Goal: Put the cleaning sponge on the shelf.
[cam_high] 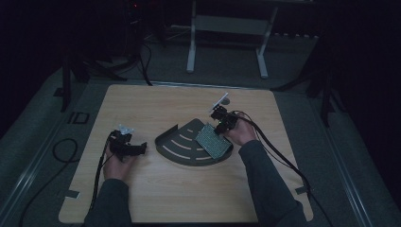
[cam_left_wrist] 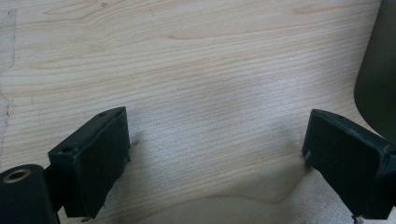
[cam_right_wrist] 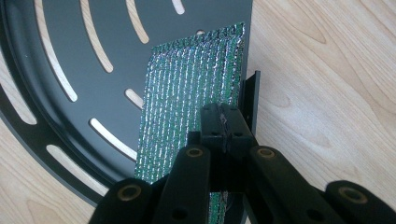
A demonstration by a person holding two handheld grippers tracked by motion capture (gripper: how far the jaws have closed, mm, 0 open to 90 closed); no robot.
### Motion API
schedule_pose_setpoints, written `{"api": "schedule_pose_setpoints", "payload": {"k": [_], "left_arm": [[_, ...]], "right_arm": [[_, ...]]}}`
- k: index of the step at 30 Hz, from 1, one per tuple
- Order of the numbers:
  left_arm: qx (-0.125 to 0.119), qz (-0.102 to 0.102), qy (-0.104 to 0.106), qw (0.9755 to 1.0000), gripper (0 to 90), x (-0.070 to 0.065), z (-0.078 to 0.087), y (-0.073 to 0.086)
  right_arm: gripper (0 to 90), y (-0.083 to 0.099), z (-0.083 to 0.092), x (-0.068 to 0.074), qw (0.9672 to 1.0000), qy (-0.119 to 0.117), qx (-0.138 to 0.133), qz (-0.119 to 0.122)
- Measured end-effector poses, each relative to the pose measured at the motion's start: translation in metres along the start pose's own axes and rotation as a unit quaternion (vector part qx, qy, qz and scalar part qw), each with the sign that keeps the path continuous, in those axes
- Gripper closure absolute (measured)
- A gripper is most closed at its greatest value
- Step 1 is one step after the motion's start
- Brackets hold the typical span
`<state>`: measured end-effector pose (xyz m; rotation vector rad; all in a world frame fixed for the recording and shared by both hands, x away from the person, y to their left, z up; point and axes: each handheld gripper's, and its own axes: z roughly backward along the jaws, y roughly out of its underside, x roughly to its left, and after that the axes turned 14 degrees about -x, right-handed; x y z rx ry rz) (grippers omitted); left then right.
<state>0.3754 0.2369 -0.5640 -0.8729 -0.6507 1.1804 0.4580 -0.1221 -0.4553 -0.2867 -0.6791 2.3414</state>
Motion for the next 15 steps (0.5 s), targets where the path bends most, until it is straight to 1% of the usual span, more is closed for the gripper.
{"api": "schedule_pose_setpoints", "payload": {"k": [4,7,10,11,13,15], "left_arm": [[0.0,0.0,0.0,1.0,8.0,0.0,0.0,0.0],[0.0,0.0,0.0,1.0,8.0,0.0,0.0,0.0],[0.0,0.0,0.0,1.0,8.0,0.0,0.0,0.0],[0.0,0.0,0.0,1.0,8.0,0.0,0.0,0.0],[0.0,0.0,0.0,1.0,8.0,0.0,0.0,0.0],[0.0,0.0,0.0,1.0,8.0,0.0,-0.0001,-0.0001]], "right_arm": [[89.4,0.0003,-0.0016,-0.0001,1.0,0.002,0.002,-0.001],[89.4,0.0013,-0.0041,-0.0012,0.9999,0.009,0.007,0.0],[89.4,0.0041,-0.0072,-0.0048,0.9998,0.012,0.012,-0.002],[89.4,0.005,-0.0079,-0.0058,0.9998,0.014,0.012,-0.001],[89.4,0.0063,-0.0086,-0.0076,0.9998,0.014,0.013,-0.006],[89.2,0.0075,-0.0091,-0.0089,0.9998,0.014,0.012,-0.005]]}}
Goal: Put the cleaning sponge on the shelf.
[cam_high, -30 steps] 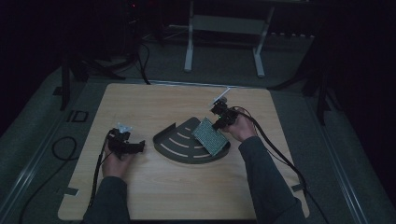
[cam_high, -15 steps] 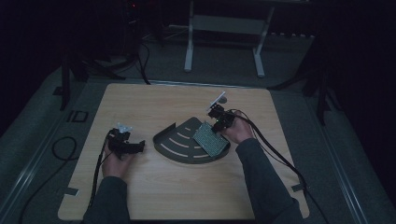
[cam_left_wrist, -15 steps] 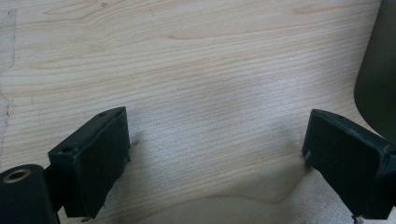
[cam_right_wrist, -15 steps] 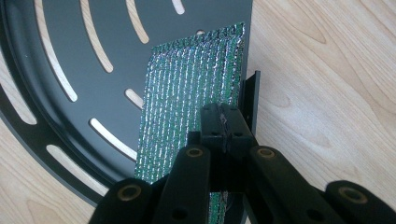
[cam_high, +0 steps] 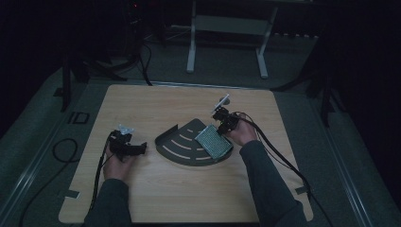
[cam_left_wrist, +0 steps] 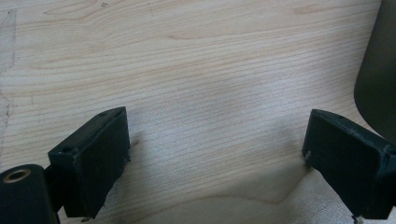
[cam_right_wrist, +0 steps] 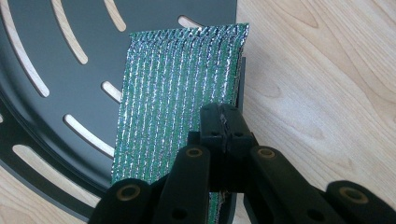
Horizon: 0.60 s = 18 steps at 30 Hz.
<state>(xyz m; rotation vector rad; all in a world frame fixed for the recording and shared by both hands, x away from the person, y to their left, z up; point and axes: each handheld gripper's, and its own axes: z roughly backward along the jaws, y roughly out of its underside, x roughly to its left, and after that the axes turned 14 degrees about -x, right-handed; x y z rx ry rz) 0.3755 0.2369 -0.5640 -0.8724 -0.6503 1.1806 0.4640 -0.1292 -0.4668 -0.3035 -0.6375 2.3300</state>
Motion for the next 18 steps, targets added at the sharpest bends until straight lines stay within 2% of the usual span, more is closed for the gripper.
{"api": "schedule_pose_setpoints", "payload": {"k": [12,18], "left_arm": [[0.0,0.0,0.0,1.0,8.0,0.0,0.0,0.0],[0.0,0.0,0.0,1.0,8.0,0.0,0.0,0.0]], "right_arm": [[89.3,-0.0003,-0.0042,-0.0003,0.9999,0.007,0.002,0.008],[88.9,-0.0006,-0.001,-0.0007,0.9999,0.009,-0.002,0.008]]}}
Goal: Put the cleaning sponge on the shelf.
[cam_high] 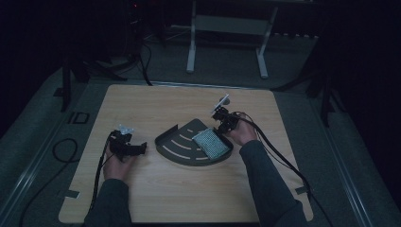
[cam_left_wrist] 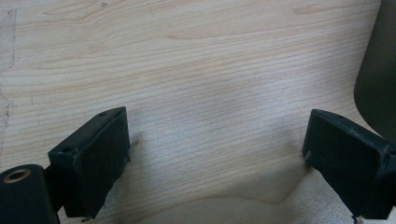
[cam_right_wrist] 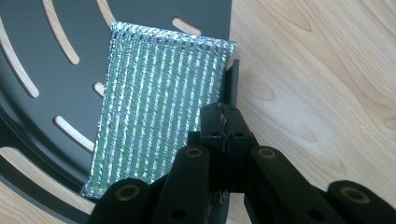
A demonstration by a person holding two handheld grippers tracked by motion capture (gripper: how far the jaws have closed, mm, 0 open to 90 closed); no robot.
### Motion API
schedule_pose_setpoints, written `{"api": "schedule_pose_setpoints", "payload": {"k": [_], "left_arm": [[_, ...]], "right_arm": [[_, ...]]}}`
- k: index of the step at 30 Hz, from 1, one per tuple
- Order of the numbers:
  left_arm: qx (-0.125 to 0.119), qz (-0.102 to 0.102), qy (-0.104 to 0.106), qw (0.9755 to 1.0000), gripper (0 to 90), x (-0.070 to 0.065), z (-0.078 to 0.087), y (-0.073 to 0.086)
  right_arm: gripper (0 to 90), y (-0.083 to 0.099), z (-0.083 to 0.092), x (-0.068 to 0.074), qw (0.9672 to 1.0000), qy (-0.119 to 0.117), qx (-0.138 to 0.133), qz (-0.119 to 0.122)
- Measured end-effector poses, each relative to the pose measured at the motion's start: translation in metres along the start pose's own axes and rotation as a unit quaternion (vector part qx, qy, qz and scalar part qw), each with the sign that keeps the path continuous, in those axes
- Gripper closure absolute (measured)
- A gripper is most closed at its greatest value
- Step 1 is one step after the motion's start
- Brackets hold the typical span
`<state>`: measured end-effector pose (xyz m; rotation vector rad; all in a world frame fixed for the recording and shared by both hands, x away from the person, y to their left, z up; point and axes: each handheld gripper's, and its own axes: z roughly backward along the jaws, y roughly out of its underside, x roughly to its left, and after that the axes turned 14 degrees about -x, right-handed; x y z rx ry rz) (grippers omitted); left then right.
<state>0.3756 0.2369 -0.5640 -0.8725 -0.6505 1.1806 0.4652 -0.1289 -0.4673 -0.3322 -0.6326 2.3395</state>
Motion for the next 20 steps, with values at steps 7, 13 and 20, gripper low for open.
{"api": "schedule_pose_setpoints", "payload": {"k": [7,13,20], "left_arm": [[0.0,0.0,0.0,1.0,8.0,0.0,0.0,0.0],[0.0,0.0,0.0,1.0,8.0,0.0,0.0,0.0],[0.0,0.0,0.0,1.0,8.0,0.0,0.0,0.0]], "right_arm": [[73.7,0.003,0.014,-0.004,0.9997,0.003,-0.023,-0.002],[59.4,0.015,0.028,-0.013,0.9987,0.006,-0.047,-0.016],[47.1,0.034,0.045,-0.021,0.9974,0.006,-0.06,-0.04]]}}
